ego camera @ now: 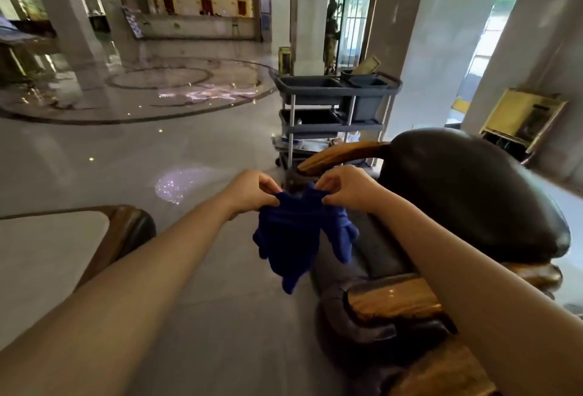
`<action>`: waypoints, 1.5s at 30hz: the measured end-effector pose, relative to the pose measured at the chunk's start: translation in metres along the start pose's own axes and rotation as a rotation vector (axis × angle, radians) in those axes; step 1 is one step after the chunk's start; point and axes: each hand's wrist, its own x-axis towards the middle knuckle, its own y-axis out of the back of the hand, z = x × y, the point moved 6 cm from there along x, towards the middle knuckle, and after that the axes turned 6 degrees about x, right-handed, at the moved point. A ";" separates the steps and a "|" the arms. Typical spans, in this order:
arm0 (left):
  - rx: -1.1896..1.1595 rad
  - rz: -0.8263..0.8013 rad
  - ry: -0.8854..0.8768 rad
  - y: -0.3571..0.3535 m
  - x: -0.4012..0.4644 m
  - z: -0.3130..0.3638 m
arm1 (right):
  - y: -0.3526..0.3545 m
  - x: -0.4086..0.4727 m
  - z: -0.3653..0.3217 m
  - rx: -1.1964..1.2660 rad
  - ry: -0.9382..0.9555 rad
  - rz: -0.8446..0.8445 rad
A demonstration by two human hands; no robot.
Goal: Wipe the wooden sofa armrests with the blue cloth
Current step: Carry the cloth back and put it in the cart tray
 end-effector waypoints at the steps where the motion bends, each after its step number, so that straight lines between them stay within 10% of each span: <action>1: -0.008 -0.005 0.008 0.007 0.017 -0.011 | -0.005 0.022 0.002 -0.006 0.008 -0.016; 45: 0.016 -0.033 -0.114 0.366 0.894 -0.252 | 0.004 0.969 0.166 -0.017 -0.039 0.091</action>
